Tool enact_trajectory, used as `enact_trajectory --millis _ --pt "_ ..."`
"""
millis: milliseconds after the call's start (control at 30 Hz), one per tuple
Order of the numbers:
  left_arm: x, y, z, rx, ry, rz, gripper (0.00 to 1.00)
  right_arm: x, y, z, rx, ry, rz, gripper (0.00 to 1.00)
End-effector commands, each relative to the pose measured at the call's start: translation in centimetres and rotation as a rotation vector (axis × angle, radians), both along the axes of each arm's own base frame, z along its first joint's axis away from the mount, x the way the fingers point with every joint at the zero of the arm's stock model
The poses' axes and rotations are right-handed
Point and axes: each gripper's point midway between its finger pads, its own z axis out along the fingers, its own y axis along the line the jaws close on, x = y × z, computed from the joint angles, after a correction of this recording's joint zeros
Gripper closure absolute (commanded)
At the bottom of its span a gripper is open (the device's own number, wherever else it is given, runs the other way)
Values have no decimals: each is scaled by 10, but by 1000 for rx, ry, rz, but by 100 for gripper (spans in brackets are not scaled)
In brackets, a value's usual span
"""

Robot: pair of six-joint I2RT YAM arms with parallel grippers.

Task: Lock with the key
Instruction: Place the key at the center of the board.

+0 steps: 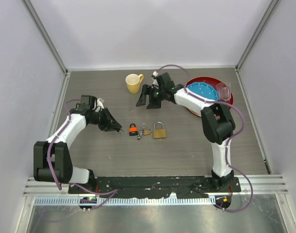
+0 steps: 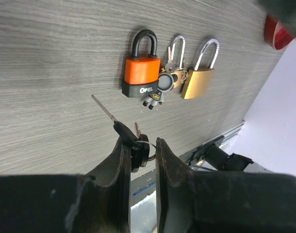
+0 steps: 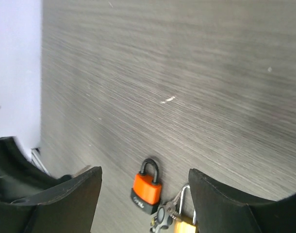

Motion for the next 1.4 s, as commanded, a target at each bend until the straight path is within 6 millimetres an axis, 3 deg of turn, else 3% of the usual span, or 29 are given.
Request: enact_trajectory --millis 0,33,100,133,533,733,833,867,933,967,1033,1133,1167,1367 --pt "9 0 -2 67 -31 -53 100 12 -19 105 109 -179 -25 21" --pt "10 1 -8 91 -20 -56 100 8 -24 120 129 -196 -31 20" --pt "11 1 -13 124 -18 -78 100 5 -37 120 129 -187 -46 18" --pt "13 2 -20 144 -5 -82 100 1 -41 131 145 -196 -53 17" --pt "31 -9 -41 190 30 -169 100 -33 -70 121 127 -154 -70 16" --pt "33 -20 -50 201 46 -212 90 -35 -74 119 115 -150 -69 16" --pt "33 -23 -51 207 42 -221 75 -33 -76 118 108 -149 -69 16" --pt "33 -24 -50 213 35 -223 62 -33 -75 118 109 -146 -69 16" --pt "35 -23 -45 228 16 -219 52 -31 -76 117 107 -148 -68 16" --pt "35 -21 -44 236 13 -214 39 -31 -75 117 106 -142 -68 16" --pt "38 -19 -36 252 -18 -201 30 -29 -75 119 107 -151 -66 15" --pt "41 -16 -19 267 -60 -183 5 -27 -75 121 112 -150 -70 14" --pt "43 -15 -13 268 -75 -177 0 -26 -74 121 112 -150 -70 13" --pt "58 -24 42 185 -244 -103 0 -23 -70 130 128 -161 -66 12"
